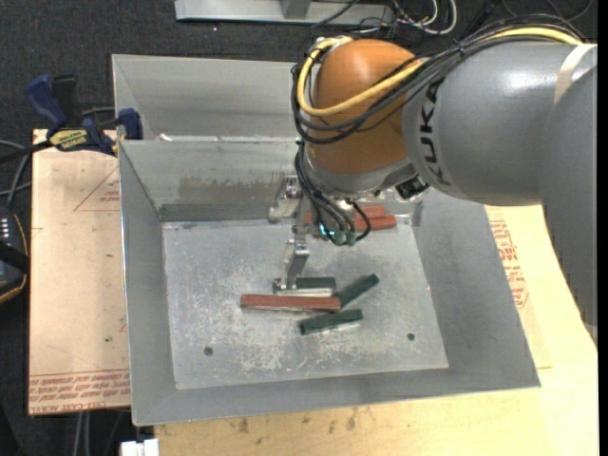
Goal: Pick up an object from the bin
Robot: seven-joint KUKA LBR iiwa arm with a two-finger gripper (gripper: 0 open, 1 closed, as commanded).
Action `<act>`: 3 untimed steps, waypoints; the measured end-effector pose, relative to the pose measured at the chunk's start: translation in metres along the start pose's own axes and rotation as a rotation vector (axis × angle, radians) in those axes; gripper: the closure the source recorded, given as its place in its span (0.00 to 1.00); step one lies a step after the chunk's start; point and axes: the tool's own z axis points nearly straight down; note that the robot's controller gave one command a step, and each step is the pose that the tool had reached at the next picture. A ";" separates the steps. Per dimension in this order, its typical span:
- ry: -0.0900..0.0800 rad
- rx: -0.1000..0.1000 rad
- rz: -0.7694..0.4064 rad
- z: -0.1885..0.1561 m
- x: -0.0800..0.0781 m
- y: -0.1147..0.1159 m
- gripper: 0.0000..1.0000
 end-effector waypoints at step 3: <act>-0.017 -0.001 -0.298 0.120 -0.002 0.001 0.00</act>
Offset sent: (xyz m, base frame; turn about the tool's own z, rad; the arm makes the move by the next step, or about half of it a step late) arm -0.0030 -0.0002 -0.1258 -0.3000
